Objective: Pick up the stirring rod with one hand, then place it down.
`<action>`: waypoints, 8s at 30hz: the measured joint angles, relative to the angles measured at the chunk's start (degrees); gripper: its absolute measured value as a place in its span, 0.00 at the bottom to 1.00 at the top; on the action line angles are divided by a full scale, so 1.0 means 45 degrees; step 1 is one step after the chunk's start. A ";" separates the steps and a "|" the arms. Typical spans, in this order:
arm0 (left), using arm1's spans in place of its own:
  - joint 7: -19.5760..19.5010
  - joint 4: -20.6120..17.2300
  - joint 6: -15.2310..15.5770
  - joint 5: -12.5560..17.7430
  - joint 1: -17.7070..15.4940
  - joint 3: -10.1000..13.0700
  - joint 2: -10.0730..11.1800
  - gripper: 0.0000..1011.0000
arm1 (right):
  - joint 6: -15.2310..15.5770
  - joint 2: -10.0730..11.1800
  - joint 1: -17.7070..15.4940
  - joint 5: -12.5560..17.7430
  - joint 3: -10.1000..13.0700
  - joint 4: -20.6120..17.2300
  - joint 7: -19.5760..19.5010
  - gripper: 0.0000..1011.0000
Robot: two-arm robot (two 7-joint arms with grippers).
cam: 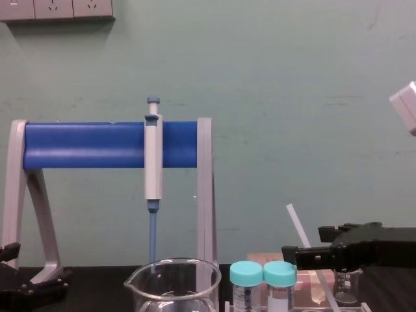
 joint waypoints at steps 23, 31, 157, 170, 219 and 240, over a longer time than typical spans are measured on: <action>0.0000 0.0000 0.0000 0.0000 -0.0001 0.0000 0.0001 0.99 | -0.0106 0.0024 -0.0011 -0.0110 -0.0031 -0.0033 0.0005 0.74; 0.0000 0.0000 0.0000 0.0001 -0.0001 0.0000 0.0000 0.99 | -0.0095 0.0024 -0.0012 -0.0099 -0.0022 -0.0034 0.0002 0.51; 0.0000 0.0000 0.0000 0.0000 -0.0001 0.0000 0.0001 0.99 | -0.2415 -0.0240 -0.1568 0.1130 0.3058 -0.2826 -0.1312 0.07; 0.0000 0.0000 0.0000 0.0001 0.0000 0.0000 0.0001 0.99 | -0.2389 -0.0219 -0.1626 0.1148 0.3058 -0.2934 -0.1307 0.07; 0.0000 0.0000 0.0000 0.0000 0.0000 -0.0001 0.0000 0.99 | -0.2425 -0.0194 -0.1657 0.1213 0.3039 -0.2924 -0.1263 0.07; 0.0000 0.0000 0.0000 0.0000 -0.0001 0.0000 0.0001 0.99 | -0.2440 -0.0180 -0.1617 0.1225 0.3004 -0.2916 -0.1211 0.07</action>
